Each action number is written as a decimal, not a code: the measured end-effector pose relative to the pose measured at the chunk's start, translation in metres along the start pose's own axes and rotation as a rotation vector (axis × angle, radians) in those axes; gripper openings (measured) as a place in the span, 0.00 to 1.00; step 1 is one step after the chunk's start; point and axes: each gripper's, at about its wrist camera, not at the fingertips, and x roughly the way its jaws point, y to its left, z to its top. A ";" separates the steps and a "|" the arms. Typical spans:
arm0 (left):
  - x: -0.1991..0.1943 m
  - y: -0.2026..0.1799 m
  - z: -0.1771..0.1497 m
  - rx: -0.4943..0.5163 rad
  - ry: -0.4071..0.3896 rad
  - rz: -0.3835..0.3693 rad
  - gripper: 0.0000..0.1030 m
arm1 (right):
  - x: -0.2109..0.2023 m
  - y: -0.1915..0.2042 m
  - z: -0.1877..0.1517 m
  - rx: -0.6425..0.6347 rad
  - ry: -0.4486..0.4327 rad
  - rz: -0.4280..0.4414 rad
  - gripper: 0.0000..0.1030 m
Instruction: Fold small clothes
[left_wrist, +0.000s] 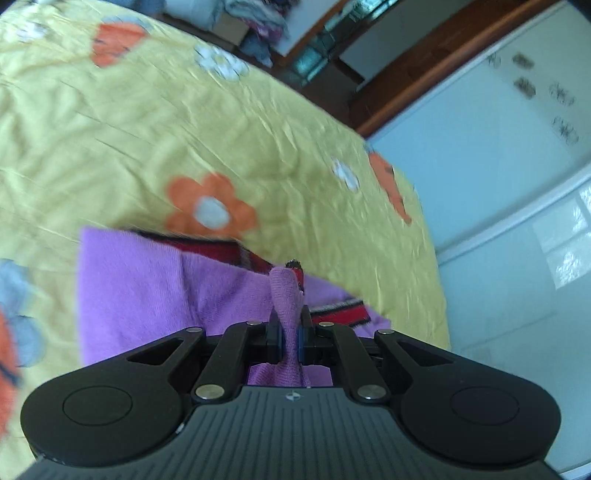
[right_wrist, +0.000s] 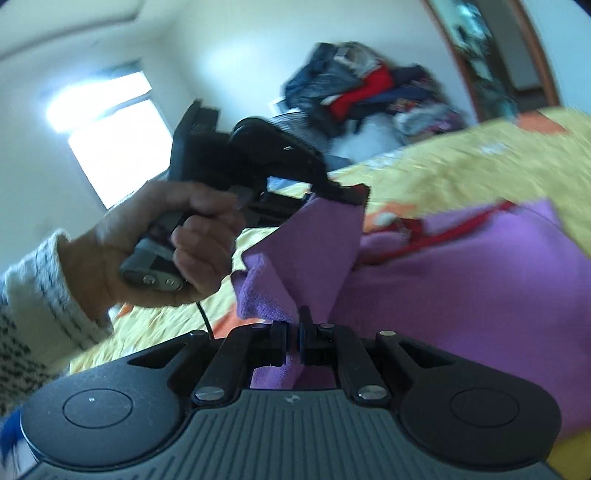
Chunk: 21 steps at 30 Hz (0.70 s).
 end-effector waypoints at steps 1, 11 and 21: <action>0.011 -0.008 -0.001 0.004 0.012 -0.003 0.09 | -0.006 -0.012 0.001 0.027 -0.008 -0.009 0.06; 0.093 -0.090 -0.014 0.096 0.094 0.005 0.09 | -0.061 -0.095 -0.002 0.209 -0.098 -0.087 0.06; 0.149 -0.115 -0.029 0.152 0.129 0.106 0.16 | -0.081 -0.157 -0.019 0.391 -0.049 -0.155 0.09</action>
